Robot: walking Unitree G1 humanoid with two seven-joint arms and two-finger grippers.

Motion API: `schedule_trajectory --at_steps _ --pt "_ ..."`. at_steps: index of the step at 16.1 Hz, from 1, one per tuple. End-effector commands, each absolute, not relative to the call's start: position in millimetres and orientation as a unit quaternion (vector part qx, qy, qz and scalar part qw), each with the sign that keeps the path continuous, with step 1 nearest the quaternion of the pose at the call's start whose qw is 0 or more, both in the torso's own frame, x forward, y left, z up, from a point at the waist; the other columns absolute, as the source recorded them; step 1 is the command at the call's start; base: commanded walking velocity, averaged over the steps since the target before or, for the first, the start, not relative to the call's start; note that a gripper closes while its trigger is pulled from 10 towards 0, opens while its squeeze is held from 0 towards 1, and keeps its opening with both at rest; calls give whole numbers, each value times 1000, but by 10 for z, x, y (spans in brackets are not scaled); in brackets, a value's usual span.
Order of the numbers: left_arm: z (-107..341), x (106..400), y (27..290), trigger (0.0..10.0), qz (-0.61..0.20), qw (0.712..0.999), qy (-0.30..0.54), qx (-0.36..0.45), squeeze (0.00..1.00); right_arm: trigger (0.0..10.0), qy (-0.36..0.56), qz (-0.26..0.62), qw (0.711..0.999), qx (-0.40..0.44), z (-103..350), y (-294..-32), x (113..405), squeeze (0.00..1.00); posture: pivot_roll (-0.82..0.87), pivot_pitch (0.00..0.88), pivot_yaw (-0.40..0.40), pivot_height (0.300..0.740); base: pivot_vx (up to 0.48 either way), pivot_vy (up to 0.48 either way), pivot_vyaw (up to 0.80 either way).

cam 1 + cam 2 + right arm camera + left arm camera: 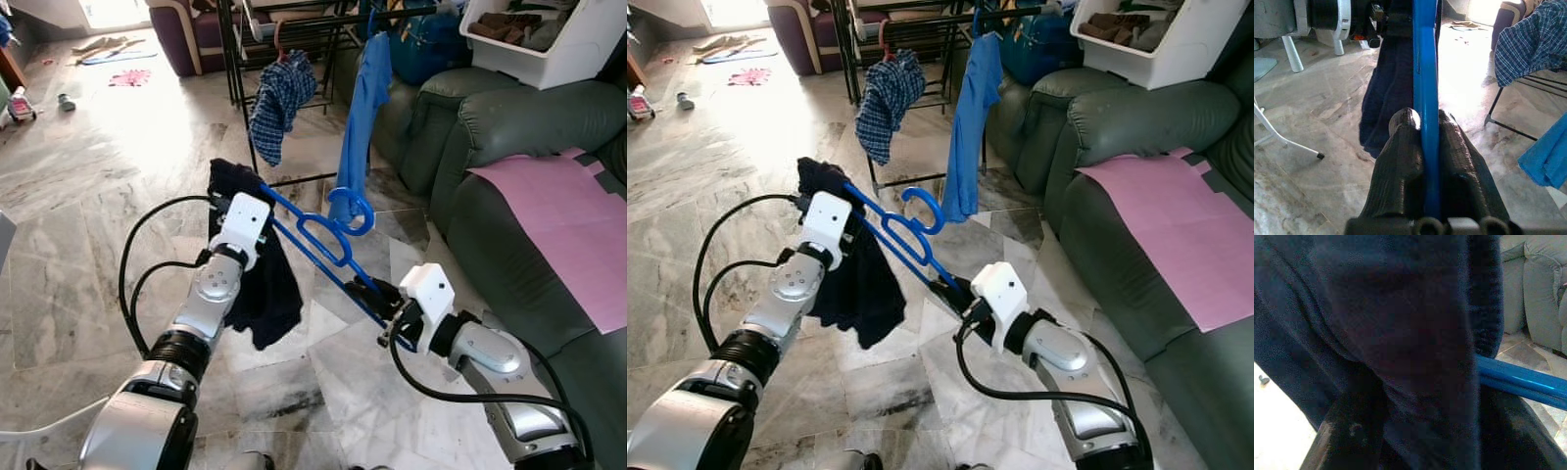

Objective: Hang hanger

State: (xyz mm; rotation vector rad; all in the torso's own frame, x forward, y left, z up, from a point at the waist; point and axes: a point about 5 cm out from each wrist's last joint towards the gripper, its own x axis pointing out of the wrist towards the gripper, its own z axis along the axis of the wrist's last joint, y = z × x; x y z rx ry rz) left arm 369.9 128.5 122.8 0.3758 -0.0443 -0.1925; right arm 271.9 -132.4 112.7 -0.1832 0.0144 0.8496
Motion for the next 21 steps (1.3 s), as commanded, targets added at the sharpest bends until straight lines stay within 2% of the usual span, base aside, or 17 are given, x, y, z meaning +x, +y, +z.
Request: schedule_trajectory --at_steps 1,2,4,5,6,9,10,13,15,16,17,18,21 --pt "1256 3718 1318 8784 -95 974 -21 205 0 10000 -5 411 906 -103 1198 -1349 2726 0 13 83 20 740 0 0 0" --pt "1211 3703 1287 10000 -112 971 -9 210 0 10000 -7 401 910 -109 1202 -1360 2752 0 13 83 20 740 0 0 0" --pt "1175 3684 1259 10000 -126 970 -2 210 0 10000 -10 388 915 -114 1208 -1376 2786 0 17 83 20 740 0 0 0" --pt "1165 3661 1238 10000 -137 968 -5 211 988 10000 -15 367 922 -118 1230 -1410 2844 0 20 85 19 740 0 0 0" --pt "1162 3654 1232 10000 -140 968 -6 207 1000 10000 -18 362 924 -119 1244 -1420 2867 0 21 85 19 740 0 0 0" --pt "1131 3640 1221 10000 -148 965 1 215 1000 10000 -25 362 924 -122 1282 -1406 2911 0 23 85 13 740 0 0 0" --pt "1127 3635 1215 10000 -153 965 2 215 0 10000 -25 361 924 -123 1287 -1408 2920 0 24 85 12 740 0 0 0" --pt "1092 3627 1261 10000 -146 965 9 218 0 10000 -27 372 920 -123 1288 -1382 2918 0 23 86 11 740 0 0 0" --pt "1092 3631 1292 8353 -140 965 10 220 0 10000 -26 384 915 -118 1278 -1360 2887 0 21 86 12 740 0 0 0" --pt "1129 3645 1306 3529 -136 967 2 217 0 10000 -22 388 914 -119 1259 -1367 2863 0 19 86 13 740 0 0 0" --pt "1144 3650 1310 3529 -136 967 0 216 0 10000 -22 388 914 -120 1253 -1373 2858 0 19 86 13 740 0 0 0" --pt "1148 3657 1319 0 -135 968 2 213 0 10000 -22 387 914 -119 1250 -1377 2856 0 19 87 15 740 0 0 0" --pt "1171 3668 1352 0 -131 969 -2 208 0 10000 -19 386 915 -120 1225 -1387 2844 0 20 89 14 740 0 0 0"
